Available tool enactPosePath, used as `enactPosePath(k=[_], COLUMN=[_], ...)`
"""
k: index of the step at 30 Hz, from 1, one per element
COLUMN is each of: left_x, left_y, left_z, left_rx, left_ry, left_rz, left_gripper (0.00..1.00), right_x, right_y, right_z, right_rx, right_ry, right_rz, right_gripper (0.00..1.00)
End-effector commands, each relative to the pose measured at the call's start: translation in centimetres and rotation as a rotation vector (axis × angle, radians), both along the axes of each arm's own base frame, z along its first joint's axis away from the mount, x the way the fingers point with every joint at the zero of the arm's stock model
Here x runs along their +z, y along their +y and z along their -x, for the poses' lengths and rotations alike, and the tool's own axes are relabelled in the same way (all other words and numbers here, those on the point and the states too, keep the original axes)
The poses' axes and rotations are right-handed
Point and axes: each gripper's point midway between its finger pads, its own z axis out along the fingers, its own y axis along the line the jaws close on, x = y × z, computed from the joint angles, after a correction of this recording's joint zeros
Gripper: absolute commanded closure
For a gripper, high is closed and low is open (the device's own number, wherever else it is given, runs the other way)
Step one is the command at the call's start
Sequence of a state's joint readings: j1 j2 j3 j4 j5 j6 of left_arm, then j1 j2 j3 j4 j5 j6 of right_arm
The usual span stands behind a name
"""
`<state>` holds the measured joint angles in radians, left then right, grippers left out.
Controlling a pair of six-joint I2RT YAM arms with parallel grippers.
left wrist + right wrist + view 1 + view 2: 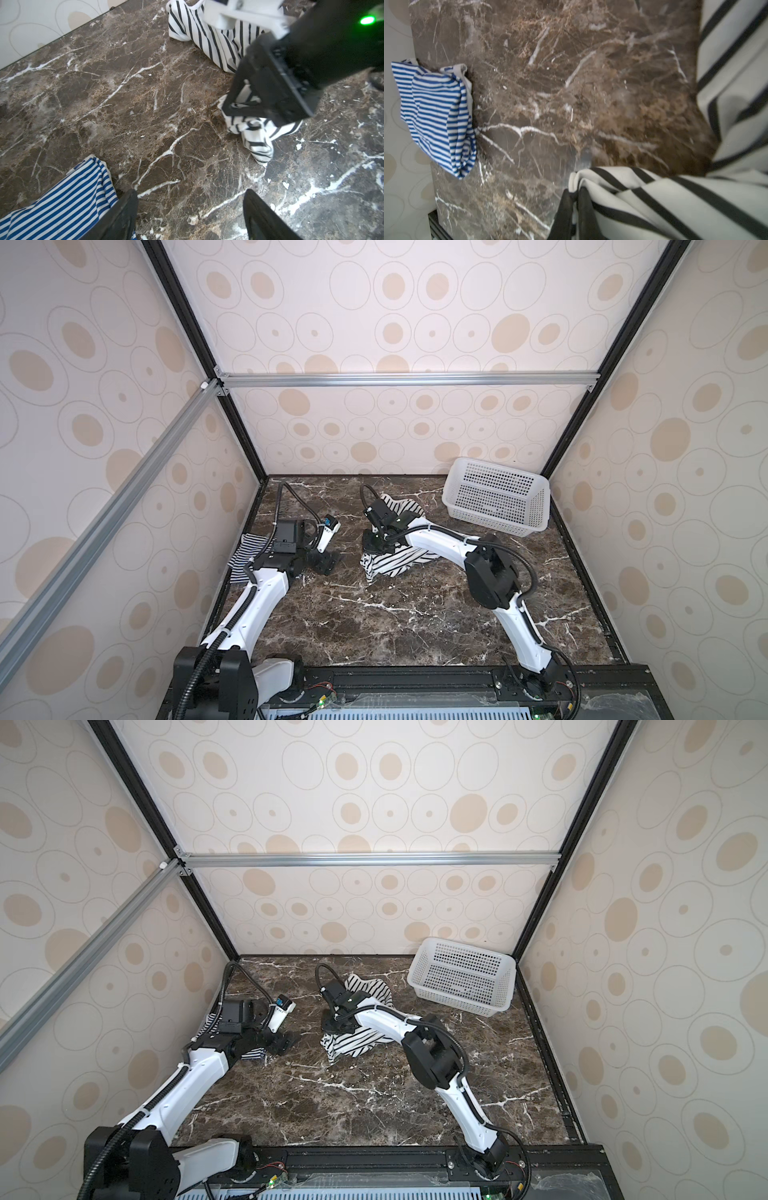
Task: Fold and stack tank tops
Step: Place the tank top at the top-center of the table.
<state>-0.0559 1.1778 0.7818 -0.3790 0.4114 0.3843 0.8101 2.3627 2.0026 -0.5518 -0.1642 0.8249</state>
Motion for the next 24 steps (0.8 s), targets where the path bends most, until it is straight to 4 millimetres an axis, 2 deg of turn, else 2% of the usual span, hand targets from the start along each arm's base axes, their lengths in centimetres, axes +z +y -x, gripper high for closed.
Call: enactPosePath(k=[1,3,7,10,12,14,20,24], left_x=[-1.5,-2.4,-4.2,-4.5,-4.3,-4.2,-4.1,-4.7], left_y=[-0.9,-0.7,-0.7,-1.0,-1.0,-0.9,-2.0,-2.4], left_z=[2.0,1.9,1.3,0.4,-0.5,-1.6,-3.9,-5.5], left_rx=[-0.098,-0.095,-0.102,-0.099,-0.085,-0.061,-0.057,-0.043], left_ry=[0.059,0.058,0.115,0.131,0.114,0.093,0.104,0.137], left_rz=[0.017,-0.003,-0.004,0.015,0.02,0.028,0.103,0.125], left_gripper=[0.2,0.19,0.19,0.2,0.2,0.2,0.27,0.37], right_x=[2.0,1.4,1.0,2.7,4.9,6.5,9.9,11.3], right_y=[1.0,1.3,1.4,1.2,1.0,0.2,-3.7,-7.2], right_z=[-3.2,-4.7,-6.8,-7.2,-7.0,-6.4,-3.4,-0.8], right_rx=[-0.073,-0.1,-0.124,-0.114,-0.094,-0.082,-0.083,-0.1], right_ry=[-0.023,-0.012,-0.004,-0.033,-0.073,-0.097,-0.162,-0.213], right_rz=[-0.094,-0.117,-0.151,-0.179,-0.19,-0.187,-0.126,-0.063], right_gripper=[0.92,0.9,0.77,0.62,0.47,0.39,0.4,0.43])
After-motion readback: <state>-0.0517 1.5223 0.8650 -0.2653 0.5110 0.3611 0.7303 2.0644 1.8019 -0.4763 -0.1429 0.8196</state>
